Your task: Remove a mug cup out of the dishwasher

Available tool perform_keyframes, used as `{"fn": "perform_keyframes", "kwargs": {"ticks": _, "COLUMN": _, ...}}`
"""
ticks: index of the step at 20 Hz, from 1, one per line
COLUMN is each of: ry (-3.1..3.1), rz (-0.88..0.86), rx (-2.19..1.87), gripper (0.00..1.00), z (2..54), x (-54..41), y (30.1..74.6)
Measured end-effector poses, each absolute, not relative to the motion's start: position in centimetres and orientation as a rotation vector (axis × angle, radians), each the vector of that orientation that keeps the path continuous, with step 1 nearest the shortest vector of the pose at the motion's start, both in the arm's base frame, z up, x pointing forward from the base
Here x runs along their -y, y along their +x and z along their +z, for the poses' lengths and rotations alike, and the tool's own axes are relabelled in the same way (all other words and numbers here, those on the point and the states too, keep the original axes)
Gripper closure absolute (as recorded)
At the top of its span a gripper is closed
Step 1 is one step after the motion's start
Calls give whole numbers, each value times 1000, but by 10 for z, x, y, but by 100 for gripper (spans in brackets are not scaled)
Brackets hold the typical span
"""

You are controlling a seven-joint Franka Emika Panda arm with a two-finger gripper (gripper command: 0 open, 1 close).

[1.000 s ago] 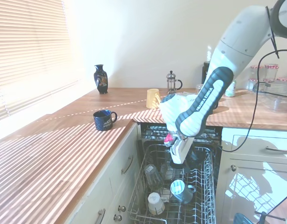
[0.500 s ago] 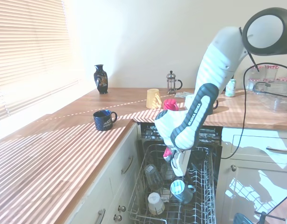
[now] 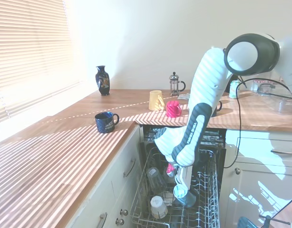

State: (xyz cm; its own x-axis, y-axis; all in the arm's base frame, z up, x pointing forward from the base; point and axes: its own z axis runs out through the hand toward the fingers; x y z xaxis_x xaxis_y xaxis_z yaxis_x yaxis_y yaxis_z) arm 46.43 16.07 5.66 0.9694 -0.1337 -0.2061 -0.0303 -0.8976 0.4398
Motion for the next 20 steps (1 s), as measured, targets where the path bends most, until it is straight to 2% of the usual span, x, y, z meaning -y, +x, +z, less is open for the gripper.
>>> {"fn": "perform_keyframes", "kwargs": {"ticks": 4, "ry": 2665, "rz": -314, "rx": 93, "gripper": 0, "z": 45, "x": -169, "y": 466}}
{"fn": "perform_keyframes", "kwargs": {"ticks": 5, "ry": 2666, "rz": -309, "rx": 90, "gripper": 100, "z": 45, "x": -171, "y": 467}}
{"fn": "perform_keyframes", "kwargs": {"ticks": 20, "ry": 2654, "rz": -317, "rx": 83, "gripper": 100, "z": 28, "x": -172, "y": 471}}
